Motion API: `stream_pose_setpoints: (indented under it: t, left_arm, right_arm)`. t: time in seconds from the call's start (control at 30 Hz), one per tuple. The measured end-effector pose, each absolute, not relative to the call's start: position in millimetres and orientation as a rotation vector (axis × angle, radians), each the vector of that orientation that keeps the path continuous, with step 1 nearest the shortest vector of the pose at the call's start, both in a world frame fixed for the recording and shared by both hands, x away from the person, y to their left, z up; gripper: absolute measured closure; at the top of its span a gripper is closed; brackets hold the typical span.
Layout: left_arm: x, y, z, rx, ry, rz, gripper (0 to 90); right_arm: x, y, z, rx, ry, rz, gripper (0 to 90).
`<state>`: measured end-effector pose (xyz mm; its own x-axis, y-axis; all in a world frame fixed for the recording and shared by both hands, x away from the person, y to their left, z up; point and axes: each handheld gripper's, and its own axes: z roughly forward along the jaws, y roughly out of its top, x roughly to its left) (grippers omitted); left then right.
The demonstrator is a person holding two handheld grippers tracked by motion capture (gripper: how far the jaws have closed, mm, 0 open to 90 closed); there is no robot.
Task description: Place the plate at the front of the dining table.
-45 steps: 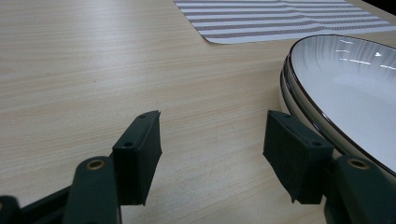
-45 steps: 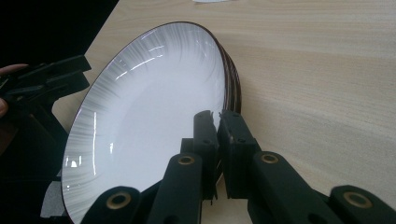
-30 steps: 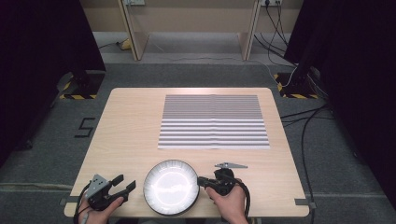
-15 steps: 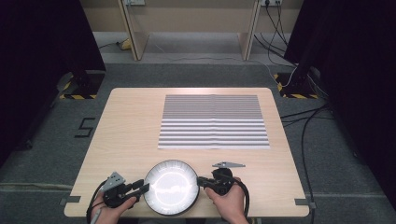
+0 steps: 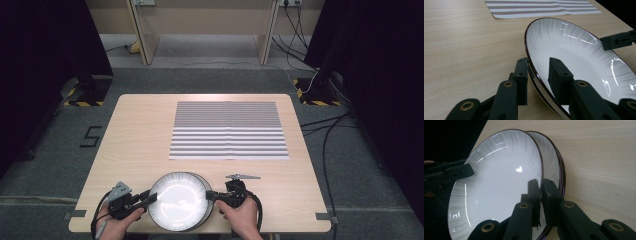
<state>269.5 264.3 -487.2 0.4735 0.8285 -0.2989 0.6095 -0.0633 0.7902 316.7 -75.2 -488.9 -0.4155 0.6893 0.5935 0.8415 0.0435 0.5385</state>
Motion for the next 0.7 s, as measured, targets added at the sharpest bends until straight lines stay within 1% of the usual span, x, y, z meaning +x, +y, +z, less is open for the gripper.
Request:
stream_pose_setpoints:
  t: [0.27, 0.37, 0.4, 0.5, 0.7]
  left_arm:
    - [268.8, 266.5, -485.7, 1.762, 1.229, 0.281, 68.9]
    - [268.1, 266.7, -485.3, 1.770, 1.229, 0.267, 68.4]
    - [267.5, 267.0, -484.6, 1.787, 1.231, 0.238, 67.6]
    - [262.7, 268.6, -482.8, 1.810, 1.222, 0.211, 62.8]
    - [255.4, 272.1, -479.9, 1.795, 1.238, 0.175, 62.7]
  right_arm:
    - [318.9, -73.6, -490.5, -1.599, -2.093, -1.272, 84.1]
    - [318.2, -72.9, -489.3, -1.580, -2.113, -1.270, 79.9]
    - [318.3, -72.9, -489.1, -1.577, -2.116, -1.265, 79.7]
    - [317.9, -73.1, -488.4, -1.574, -2.109, -1.254, 77.9]
    - [317.8, -72.7, -486.9, -1.563, -2.100, -1.239, 72.7]
